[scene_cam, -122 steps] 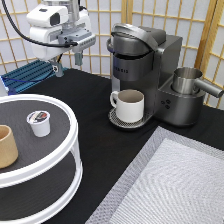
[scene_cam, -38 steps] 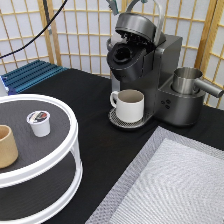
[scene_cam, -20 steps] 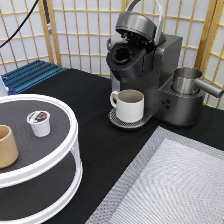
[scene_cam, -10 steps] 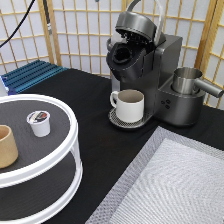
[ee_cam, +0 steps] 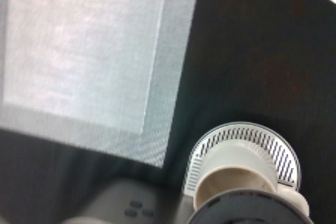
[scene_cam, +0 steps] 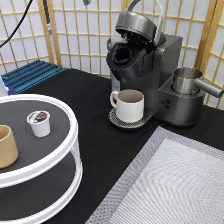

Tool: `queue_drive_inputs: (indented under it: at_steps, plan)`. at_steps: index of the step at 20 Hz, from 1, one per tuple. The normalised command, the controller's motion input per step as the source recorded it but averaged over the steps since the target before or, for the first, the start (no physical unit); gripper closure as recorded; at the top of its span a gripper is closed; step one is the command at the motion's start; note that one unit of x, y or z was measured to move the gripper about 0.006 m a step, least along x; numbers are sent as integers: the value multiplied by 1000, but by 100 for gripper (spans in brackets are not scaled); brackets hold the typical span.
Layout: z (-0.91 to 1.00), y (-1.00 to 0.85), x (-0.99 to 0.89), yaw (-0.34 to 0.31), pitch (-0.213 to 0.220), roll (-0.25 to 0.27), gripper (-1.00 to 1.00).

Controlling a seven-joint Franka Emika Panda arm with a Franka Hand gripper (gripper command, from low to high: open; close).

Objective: Make coffee

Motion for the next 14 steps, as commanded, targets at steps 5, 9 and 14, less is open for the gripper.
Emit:
queue_drive_inputs:
  at_steps: [5,9,14]
  plan:
    - [-301,-86,-244,-149,130,-313,-100]
    - [-421,-478,-190,-38,113,-260,-100]
    - [-435,-973,-192,0,54,-24,-100]
